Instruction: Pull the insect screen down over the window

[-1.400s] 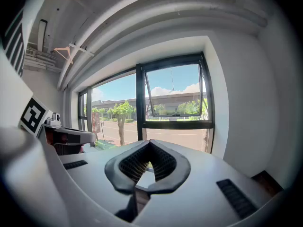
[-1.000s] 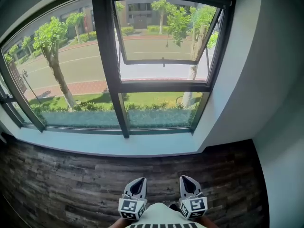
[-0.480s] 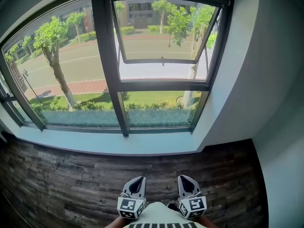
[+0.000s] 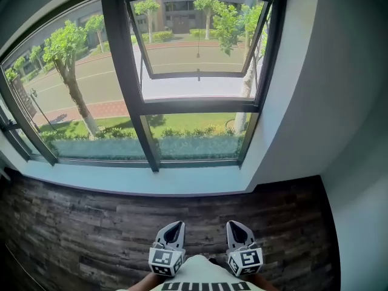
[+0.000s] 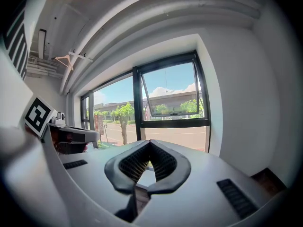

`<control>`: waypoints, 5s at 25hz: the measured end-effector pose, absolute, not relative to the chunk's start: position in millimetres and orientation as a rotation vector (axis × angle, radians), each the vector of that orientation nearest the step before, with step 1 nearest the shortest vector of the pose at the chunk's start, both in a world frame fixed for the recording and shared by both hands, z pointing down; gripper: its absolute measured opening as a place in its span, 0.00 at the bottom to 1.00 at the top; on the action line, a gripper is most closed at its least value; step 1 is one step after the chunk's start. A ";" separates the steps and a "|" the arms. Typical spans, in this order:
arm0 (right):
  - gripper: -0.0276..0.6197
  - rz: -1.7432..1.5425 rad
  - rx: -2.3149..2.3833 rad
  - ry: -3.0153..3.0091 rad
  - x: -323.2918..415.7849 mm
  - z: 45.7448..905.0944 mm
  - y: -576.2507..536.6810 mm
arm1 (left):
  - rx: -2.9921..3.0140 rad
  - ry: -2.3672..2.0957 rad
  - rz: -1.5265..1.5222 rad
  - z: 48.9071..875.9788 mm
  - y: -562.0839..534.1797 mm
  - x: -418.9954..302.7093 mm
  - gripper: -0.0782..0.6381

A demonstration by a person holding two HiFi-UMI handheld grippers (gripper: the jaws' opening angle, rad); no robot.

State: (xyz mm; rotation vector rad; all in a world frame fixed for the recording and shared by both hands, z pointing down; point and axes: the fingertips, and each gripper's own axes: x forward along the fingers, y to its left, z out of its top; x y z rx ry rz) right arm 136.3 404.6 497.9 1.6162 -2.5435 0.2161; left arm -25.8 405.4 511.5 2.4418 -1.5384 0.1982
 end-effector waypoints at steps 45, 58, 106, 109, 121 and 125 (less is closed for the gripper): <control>0.05 0.116 1.727 -2.360 89.8 496.0 -2.9 | 2.482 -1.486 0.149 522.8 -3.9 -109.4 0.13; 0.05 -0.065 1.526 -2.564 128.0 446.1 -182.1 | 2.420 -1.721 0.121 466.8 -157.2 -79.5 0.13; 0.34 -1.488 1.325 -1.152 189.3 -83.5 -422.3 | 2.134 -2.853 2.136 -51.6 -406.3 -195.8 0.69; 0.34 -1.469 1.299 -1.139 189.0 -80.7 -422.8 | 2.056 -2.817 2.208 -53.9 -413.5 -203.4 0.69; 0.34 -1.400 1.227 -1.126 193.1 -56.9 -421.4 | 2.037 -2.534 2.459 -22.0 -408.3 -203.9 0.69; 0.34 -1.368 1.176 -1.146 193.4 -21.8 -422.3 | 2.066 -2.412 2.522 14.7 -406.9 -204.1 0.69</control>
